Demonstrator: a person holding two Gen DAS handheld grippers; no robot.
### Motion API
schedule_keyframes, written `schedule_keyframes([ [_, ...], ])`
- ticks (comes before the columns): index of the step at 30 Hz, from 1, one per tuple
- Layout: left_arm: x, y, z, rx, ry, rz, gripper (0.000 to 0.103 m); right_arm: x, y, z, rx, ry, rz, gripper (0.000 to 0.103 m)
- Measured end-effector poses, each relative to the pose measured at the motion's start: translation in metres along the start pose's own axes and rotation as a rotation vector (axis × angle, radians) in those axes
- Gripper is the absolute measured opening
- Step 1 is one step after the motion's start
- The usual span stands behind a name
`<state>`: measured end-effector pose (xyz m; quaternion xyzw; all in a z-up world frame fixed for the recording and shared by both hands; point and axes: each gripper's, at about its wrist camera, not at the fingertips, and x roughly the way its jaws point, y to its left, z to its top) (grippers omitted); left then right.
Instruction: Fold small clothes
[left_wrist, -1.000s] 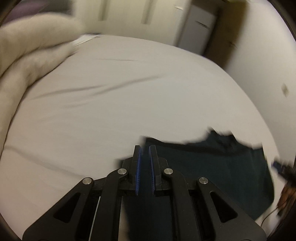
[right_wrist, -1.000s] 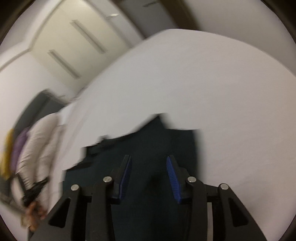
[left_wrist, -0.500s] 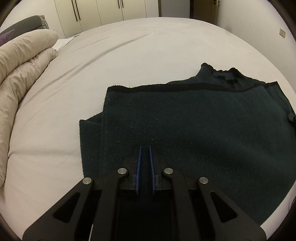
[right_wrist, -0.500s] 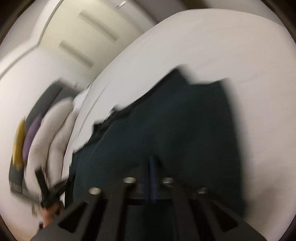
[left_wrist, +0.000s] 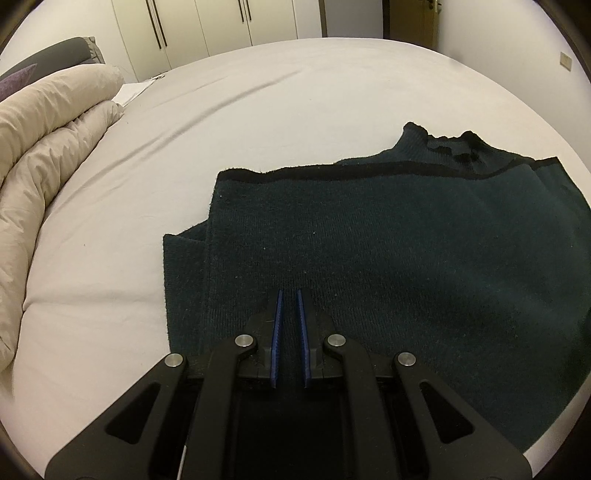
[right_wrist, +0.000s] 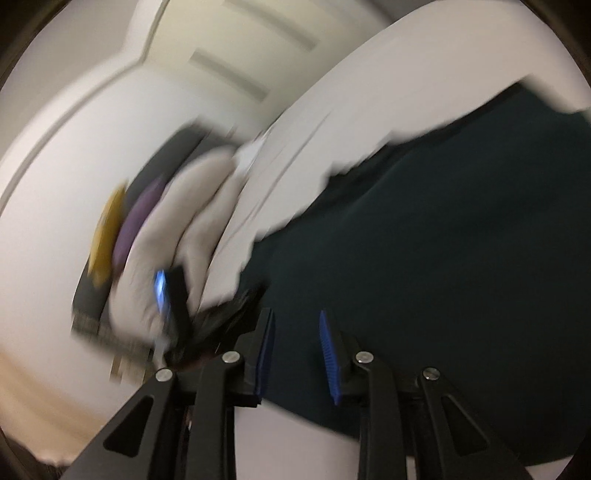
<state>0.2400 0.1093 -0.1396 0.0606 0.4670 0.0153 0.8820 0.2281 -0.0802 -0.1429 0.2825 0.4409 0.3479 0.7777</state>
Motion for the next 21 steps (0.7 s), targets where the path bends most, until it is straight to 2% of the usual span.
schedule_keyframes([
  [1, 0.0, 0.001, -0.001, -0.003, -0.002, -0.003, 0.008, 0.011, 0.0, -0.002, -0.005, 0.034, -0.014, 0.034],
  [3, -0.001, 0.003, -0.003, -0.008, -0.004, -0.009, 0.008, 0.019, -0.018, -0.007, 0.034, 0.058, -0.03, 0.033],
  [5, -0.002, 0.004, -0.005, -0.01, -0.009, -0.013, 0.008, 0.011, -0.04, -0.005, 0.098, 0.023, -0.011, 0.015],
  [8, -0.004, 0.006, -0.01, -0.016, -0.018, -0.021, 0.008, -0.035, -0.074, 0.0, 0.174, -0.081, -0.023, 0.012],
  [14, -0.009, 0.01, -0.02, -0.021, -0.03, -0.017, 0.008, -0.137, -0.138, -0.007, 0.334, -0.357, -0.18, 0.007],
  [17, -0.018, 0.016, -0.035, -0.039, -0.038, -0.014, 0.008, -0.169, -0.143, -0.018, 0.375, -0.448, -0.255, 0.008],
  [19, -0.026, 0.021, -0.045, -0.05, -0.039, -0.01, 0.008, -0.182, -0.142, -0.025, 0.41, -0.491, -0.254, 0.01],
  [21, -0.037, 0.024, -0.056, -0.063, -0.038, -0.003, 0.008, -0.19, -0.131, -0.033, 0.42, -0.539, -0.239, 0.023],
])
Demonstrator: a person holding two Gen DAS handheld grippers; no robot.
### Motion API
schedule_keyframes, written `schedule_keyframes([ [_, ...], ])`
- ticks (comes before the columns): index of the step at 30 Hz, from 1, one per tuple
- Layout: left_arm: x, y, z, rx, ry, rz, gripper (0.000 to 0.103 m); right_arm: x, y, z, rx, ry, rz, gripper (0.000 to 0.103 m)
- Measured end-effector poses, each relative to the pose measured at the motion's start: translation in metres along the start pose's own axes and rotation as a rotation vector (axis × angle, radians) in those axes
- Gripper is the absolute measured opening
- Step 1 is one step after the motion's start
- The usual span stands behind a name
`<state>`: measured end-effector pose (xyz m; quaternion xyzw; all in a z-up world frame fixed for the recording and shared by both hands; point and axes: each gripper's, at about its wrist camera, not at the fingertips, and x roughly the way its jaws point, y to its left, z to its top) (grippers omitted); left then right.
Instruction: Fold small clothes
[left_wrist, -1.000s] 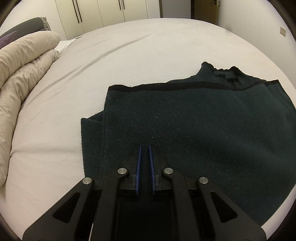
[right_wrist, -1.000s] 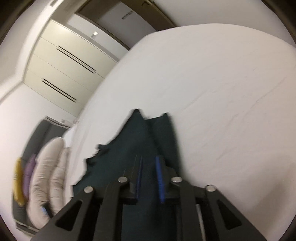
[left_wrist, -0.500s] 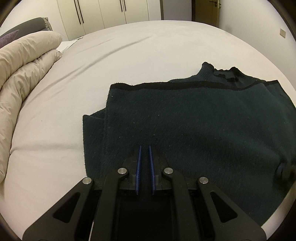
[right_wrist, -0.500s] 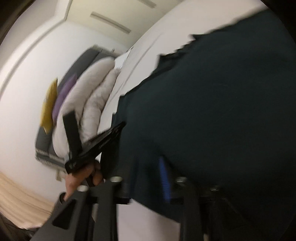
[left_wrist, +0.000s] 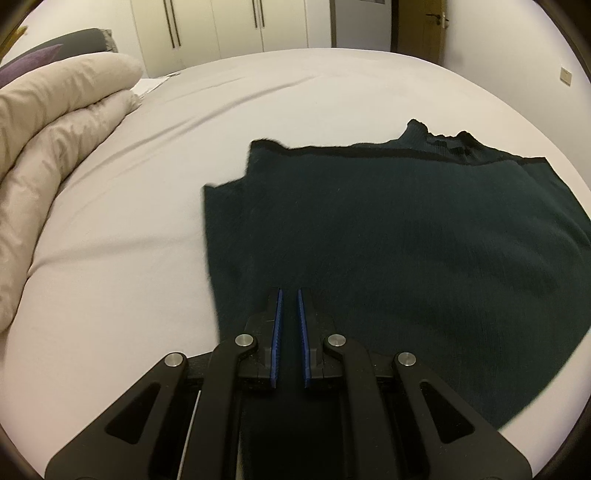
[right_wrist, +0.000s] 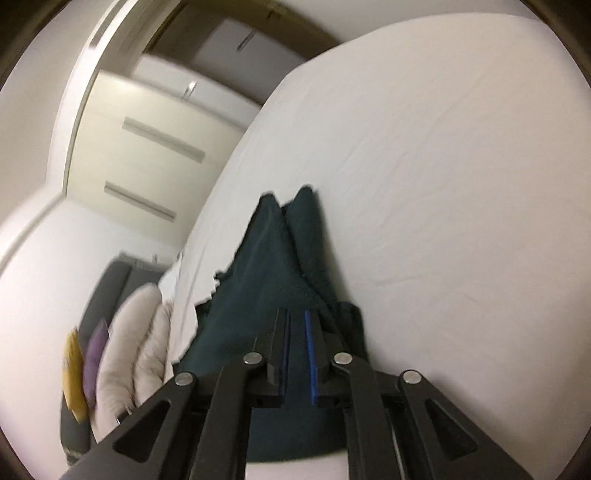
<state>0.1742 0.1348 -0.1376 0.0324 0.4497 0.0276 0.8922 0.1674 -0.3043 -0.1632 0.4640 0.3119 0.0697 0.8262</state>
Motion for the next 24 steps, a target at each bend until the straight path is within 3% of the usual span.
schedule_keyframes([
  [2, -0.012, 0.003, -0.006, -0.032, 0.001, 0.016, 0.009, -0.003, 0.012, -0.011, 0.003, -0.008, 0.067, 0.038],
  [5, -0.037, -0.007, -0.003, -0.056, -0.036, 0.044, 0.009, 0.018, 0.039, -0.026, -0.036, 0.095, 0.182, 0.038],
  [8, -0.05, -0.035, 0.014, -0.025, -0.083, -0.014, 0.009, 0.056, 0.074, -0.049, -0.082, 0.206, 0.256, 0.04],
  [11, -0.035, -0.062, 0.031, -0.006, -0.059, -0.056, 0.009, 0.103, 0.104, -0.058, -0.104, 0.291, 0.313, 0.047],
  [15, 0.022, -0.078, 0.044, -0.026, 0.059, -0.075, 0.009, 0.157, 0.113, -0.058, -0.1, 0.351, 0.246, 0.05],
  [17, 0.027, -0.066, 0.044, -0.064, 0.029, -0.116, 0.009, 0.164, 0.1, -0.055, -0.087, 0.32, 0.191, 0.04],
  [19, 0.028, -0.056, 0.046, -0.069, 0.027, -0.146, 0.009, 0.164, 0.076, -0.034, -0.026, 0.265, 0.191, 0.031],
  [22, 0.031, -0.038, 0.046, -0.095, 0.022, -0.19, 0.009, 0.147, 0.029, -0.001, 0.094, 0.169, 0.168, 0.001],
  [24, 0.034, -0.021, 0.044, -0.134, 0.019, -0.235, 0.009, 0.137, 0.012, 0.018, 0.136, 0.121, 0.182, 0.0],
])
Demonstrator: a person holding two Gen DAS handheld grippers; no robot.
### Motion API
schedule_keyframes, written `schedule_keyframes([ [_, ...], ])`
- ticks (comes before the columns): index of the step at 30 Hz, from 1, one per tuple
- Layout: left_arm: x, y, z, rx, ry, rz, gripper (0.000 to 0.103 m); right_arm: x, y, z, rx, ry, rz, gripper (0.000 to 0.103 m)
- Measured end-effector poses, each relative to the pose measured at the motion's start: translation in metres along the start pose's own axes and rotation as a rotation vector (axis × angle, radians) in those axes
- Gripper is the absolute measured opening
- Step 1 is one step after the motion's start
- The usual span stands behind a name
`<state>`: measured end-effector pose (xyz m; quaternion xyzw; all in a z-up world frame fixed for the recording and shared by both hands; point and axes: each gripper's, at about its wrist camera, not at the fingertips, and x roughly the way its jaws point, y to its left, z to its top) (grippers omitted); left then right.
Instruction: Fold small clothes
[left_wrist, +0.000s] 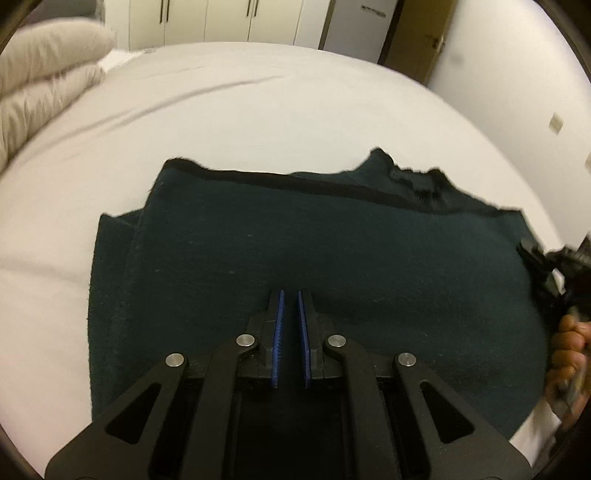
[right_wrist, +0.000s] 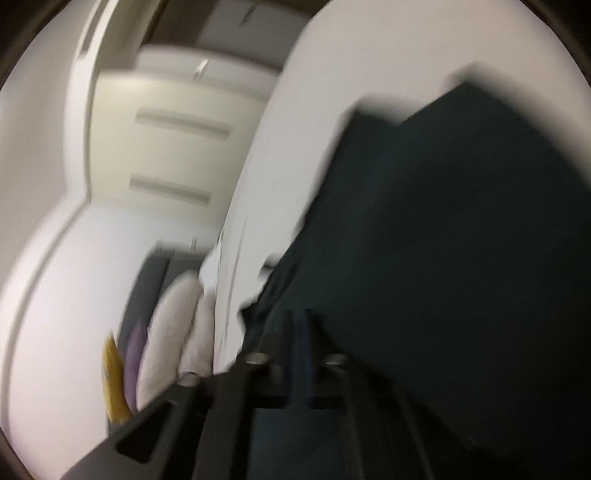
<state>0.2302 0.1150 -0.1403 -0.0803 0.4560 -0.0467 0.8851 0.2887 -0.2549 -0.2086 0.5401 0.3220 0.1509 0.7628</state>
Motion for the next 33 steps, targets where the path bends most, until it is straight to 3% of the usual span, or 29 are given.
schedule_keyframes([
  [5, -0.008, 0.025, -0.007, -0.074, -0.025, -0.083, 0.008, -0.041, -0.003, 0.021, -0.108, -0.135, -0.076, 0.0],
  [9, -0.018, 0.037, -0.018, -0.089, -0.049, -0.08, 0.009, -0.083, -0.031, 0.036, 0.028, -0.238, -0.123, 0.007],
  [11, -0.028, 0.042, -0.026, -0.106, -0.057, -0.058, 0.009, -0.108, -0.023, 0.028, 0.004, -0.284, -0.134, 0.029],
  [12, -0.032, 0.042, -0.029, -0.109, -0.063, -0.04, 0.009, -0.116, -0.015, 0.02, -0.021, -0.291, -0.12, 0.032],
  [15, -0.052, 0.032, -0.046, -0.121, -0.098, 0.038, 0.009, -0.117, 0.021, -0.024, -0.12, -0.221, 0.006, 0.04],
  [17, -0.063, 0.027, -0.061, -0.151, -0.12, 0.052, 0.009, -0.1, 0.035, -0.057, -0.174, -0.123, 0.048, 0.054],
  [20, -0.065, 0.027, -0.081, -0.18, -0.099, 0.068, 0.009, -0.051, 0.045, -0.108, -0.239, 0.089, 0.058, 0.054],
  [22, -0.067, 0.027, -0.084, -0.176, -0.084, 0.078, 0.009, -0.036, 0.041, -0.126, -0.263, 0.141, -0.005, 0.049],
  [26, -0.067, 0.027, -0.088, -0.141, -0.059, 0.097, 0.009, -0.049, 0.025, -0.11, -0.232, 0.088, -0.102, 0.015],
  [31, -0.069, 0.029, -0.091, -0.145, -0.054, 0.092, 0.009, -0.131, -0.003, -0.083, -0.161, -0.14, -0.267, 0.012],
  [33, -0.067, 0.029, -0.09, -0.144, -0.051, 0.087, 0.009, -0.15, -0.012, -0.077, -0.107, -0.196, -0.276, 0.012],
])
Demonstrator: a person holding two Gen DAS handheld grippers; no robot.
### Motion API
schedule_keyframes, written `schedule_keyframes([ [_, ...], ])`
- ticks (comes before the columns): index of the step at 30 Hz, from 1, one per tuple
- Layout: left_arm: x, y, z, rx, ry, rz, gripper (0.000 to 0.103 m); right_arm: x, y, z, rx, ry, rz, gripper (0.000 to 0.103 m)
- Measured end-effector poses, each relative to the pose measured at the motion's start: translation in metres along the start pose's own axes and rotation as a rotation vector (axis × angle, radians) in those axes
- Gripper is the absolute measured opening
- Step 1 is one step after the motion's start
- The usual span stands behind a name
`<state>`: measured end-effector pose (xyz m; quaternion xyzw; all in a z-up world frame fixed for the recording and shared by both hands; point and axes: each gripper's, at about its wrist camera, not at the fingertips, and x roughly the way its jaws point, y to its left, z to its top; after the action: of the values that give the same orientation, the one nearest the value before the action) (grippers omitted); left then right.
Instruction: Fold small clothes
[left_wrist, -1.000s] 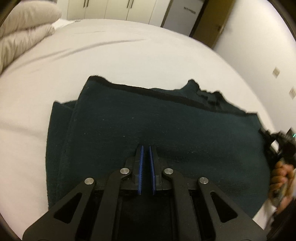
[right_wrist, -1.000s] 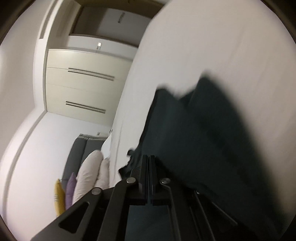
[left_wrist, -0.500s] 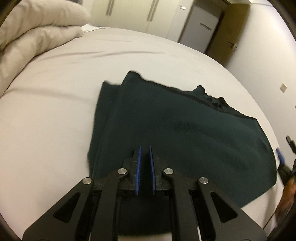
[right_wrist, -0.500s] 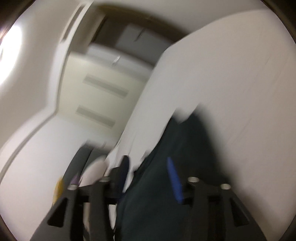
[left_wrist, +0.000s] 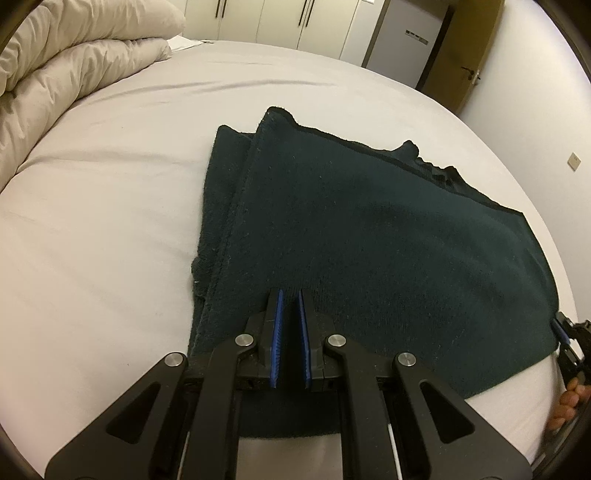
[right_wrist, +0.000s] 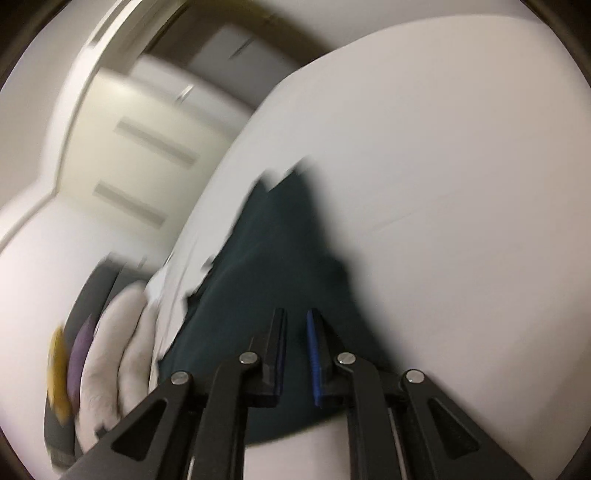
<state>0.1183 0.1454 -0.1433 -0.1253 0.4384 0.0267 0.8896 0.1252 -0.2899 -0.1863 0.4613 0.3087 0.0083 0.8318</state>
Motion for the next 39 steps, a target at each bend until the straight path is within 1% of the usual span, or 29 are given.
schedule_keyframes([
  [1, 0.001, 0.001, 0.001, -0.003, 0.002, -0.004, 0.009, -0.01, -0.006, 0.001, 0.019, -0.032, -0.026, 0.017],
  [2, 0.002, 0.001, 0.001, -0.005, 0.004, -0.007, 0.009, -0.016, -0.009, 0.0, 0.024, -0.054, -0.068, 0.03],
  [3, 0.002, 0.002, 0.002, -0.008, 0.004, -0.011, 0.009, -0.024, -0.013, -0.002, 0.032, -0.083, -0.071, 0.03],
  [5, 0.001, 0.002, 0.001, -0.004, 0.004, -0.01, 0.009, -0.034, -0.021, -0.006, 0.055, -0.095, -0.047, 0.03],
  [7, 0.0, 0.003, 0.0, -0.007, 0.003, -0.014, 0.009, -0.04, -0.018, -0.01, 0.056, -0.109, -0.026, 0.03],
  [9, -0.003, 0.007, -0.002, -0.033, -0.002, -0.032, 0.009, -0.049, -0.014, -0.015, 0.038, -0.122, -0.011, 0.033],
  [10, -0.005, 0.011, -0.004, -0.053, -0.007, -0.046, 0.009, -0.054, -0.012, -0.019, 0.028, -0.125, -0.009, 0.036],
  [11, -0.006, 0.013, -0.007, -0.07, -0.01, -0.059, 0.009, -0.051, -0.009, -0.021, 0.017, -0.121, -0.007, 0.039],
  [13, -0.012, 0.024, -0.014, -0.136, -0.012, -0.098, 0.009, -0.047, 0.001, -0.027, -0.015, -0.096, 0.005, 0.042],
  [14, -0.016, 0.027, -0.017, -0.162, -0.01, -0.11, 0.009, -0.045, 0.006, -0.031, -0.031, -0.082, 0.013, 0.046],
  [15, -0.023, 0.035, -0.022, -0.217, -0.005, -0.137, 0.009, -0.044, 0.012, -0.035, -0.045, -0.07, 0.024, 0.047],
  [17, -0.034, 0.045, -0.031, -0.299, -0.004, -0.171, 0.009, -0.039, 0.025, -0.042, -0.068, -0.048, 0.058, 0.058],
  [18, -0.039, 0.051, -0.037, -0.352, 0.002, -0.197, 0.01, -0.036, 0.034, -0.045, -0.085, -0.032, 0.076, 0.059],
  [20, -0.049, 0.063, -0.052, -0.462, 0.004, -0.262, 0.023, -0.032, 0.049, -0.052, -0.127, -0.004, 0.115, 0.059],
  [21, -0.053, 0.067, -0.062, -0.521, 0.014, -0.302, 0.043, -0.032, 0.058, -0.056, -0.152, 0.008, 0.133, 0.059],
  [22, -0.057, 0.069, -0.069, -0.564, 0.007, -0.332, 0.064, -0.029, 0.067, -0.059, -0.173, 0.024, 0.15, 0.06],
  [23, -0.061, 0.069, -0.073, -0.583, -0.016, -0.356, 0.069, -0.027, 0.072, -0.062, -0.186, 0.039, 0.164, 0.06],
  [24, -0.066, 0.065, -0.075, -0.598, -0.038, -0.36, 0.077, -0.024, 0.08, -0.066, -0.2, 0.058, 0.182, 0.06],
  [25, -0.067, 0.063, -0.075, -0.608, -0.038, -0.36, 0.082, -0.021, 0.087, -0.07, -0.211, 0.081, 0.201, 0.06],
  [26, -0.065, 0.061, -0.075, -0.623, -0.032, -0.373, 0.084, -0.017, 0.094, -0.075, -0.223, 0.109, 0.221, 0.06],
  [27, -0.058, 0.059, -0.072, -0.652, -0.016, -0.404, 0.085, -0.01, 0.101, -0.078, -0.236, 0.135, 0.233, 0.06],
  [29, -0.048, 0.058, -0.069, -0.69, -0.001, -0.424, 0.085, -0.001, 0.118, -0.083, -0.271, 0.18, 0.256, 0.06],
  [34, -0.026, 0.063, -0.049, -0.799, -0.014, -0.463, 0.085, 0.017, 0.154, -0.087, -0.324, 0.25, 0.318, 0.06],
  [36, -0.014, 0.065, -0.04, -0.821, 0.001, -0.486, 0.085, 0.024, 0.169, -0.088, -0.356, 0.279, 0.325, 0.06],
  [38, -0.006, 0.071, -0.036, -0.879, -0.011, -0.517, 0.084, 0.036, 0.188, -0.089, -0.391, 0.311, 0.333, 0.06],
  [39, -0.005, 0.073, -0.035, -0.891, -0.014, -0.523, 0.082, 0.041, 0.194, -0.09, -0.402, 0.326, 0.34, 0.06],
])
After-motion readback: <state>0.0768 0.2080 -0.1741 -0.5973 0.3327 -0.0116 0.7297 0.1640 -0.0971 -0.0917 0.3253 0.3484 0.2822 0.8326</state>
